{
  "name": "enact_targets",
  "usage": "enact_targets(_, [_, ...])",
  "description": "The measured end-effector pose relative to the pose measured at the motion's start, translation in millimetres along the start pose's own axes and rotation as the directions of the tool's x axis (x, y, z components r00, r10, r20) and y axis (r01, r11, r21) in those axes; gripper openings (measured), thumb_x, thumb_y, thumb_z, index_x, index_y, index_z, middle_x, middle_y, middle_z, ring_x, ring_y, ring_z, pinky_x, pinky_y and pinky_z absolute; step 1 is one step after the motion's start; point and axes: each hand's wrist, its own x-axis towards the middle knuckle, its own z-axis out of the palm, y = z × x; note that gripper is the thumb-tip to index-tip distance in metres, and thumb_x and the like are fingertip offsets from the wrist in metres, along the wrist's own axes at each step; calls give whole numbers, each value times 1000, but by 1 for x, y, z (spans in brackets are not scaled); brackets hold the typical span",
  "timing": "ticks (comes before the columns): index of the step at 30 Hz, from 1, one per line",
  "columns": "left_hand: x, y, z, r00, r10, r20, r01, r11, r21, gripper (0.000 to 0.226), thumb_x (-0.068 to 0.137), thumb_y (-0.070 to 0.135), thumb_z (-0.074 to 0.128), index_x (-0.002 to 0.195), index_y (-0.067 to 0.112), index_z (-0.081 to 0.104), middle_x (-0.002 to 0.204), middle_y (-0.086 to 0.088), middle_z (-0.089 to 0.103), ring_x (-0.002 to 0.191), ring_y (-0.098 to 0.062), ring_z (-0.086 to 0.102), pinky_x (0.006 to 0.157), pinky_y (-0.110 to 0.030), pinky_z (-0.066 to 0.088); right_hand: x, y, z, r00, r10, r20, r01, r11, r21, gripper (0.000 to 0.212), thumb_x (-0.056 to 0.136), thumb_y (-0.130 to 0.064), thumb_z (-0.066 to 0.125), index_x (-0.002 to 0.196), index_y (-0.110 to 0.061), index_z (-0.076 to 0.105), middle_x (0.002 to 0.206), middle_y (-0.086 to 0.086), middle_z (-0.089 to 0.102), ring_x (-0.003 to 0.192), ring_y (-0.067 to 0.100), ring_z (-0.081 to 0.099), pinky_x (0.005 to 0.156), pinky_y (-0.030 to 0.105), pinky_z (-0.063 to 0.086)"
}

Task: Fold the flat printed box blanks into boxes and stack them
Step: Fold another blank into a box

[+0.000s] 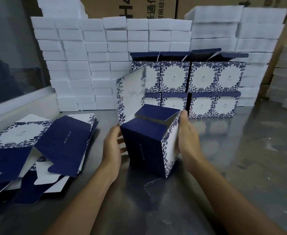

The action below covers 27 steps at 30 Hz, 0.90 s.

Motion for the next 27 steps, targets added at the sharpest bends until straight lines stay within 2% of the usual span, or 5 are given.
enact_targets(7, [-4,3,0,993,-35,117,42,997,-57,55,76,70,48,111,34,68,106,9,72,105,-15,64,73,-40,52,-4,-7,4,998,67,-11,-66,994,91,41,97,-47,60,96,-6,66,87,3,73,81,21,67,76,44,57])
enact_targets(10, [-6,7,2,990,-47,133,51,998,-28,76,66,84,49,125,37,62,124,8,67,117,-19,61,81,-45,53,-7,-11,2,991,92,98,-104,986,127,46,98,-59,50,98,-22,78,99,0,78,94,22,74,87,51,58])
enact_targets(16, [-8,15,4,998,-1,68,6,997,-76,62,70,69,61,120,32,60,110,12,70,110,-17,63,86,-50,55,-11,-20,4,960,31,278,-49,997,57,48,72,-84,45,94,-53,75,109,-13,76,107,10,70,106,46,47])
enact_targets(22, [-7,22,5,984,-142,104,162,961,-225,66,58,78,66,105,32,74,105,4,75,98,-19,72,73,-39,54,-12,-12,4,929,31,370,-34,999,3,57,72,-84,51,100,-42,77,105,-10,77,101,8,72,98,38,52])
enact_targets(27, [-3,22,0,961,-156,227,221,930,-294,60,70,65,67,112,23,74,117,-9,71,110,-30,67,101,-53,45,-11,-12,1,973,-112,200,96,991,90,44,78,-65,71,95,-25,76,96,-4,78,85,12,75,68,19,57])
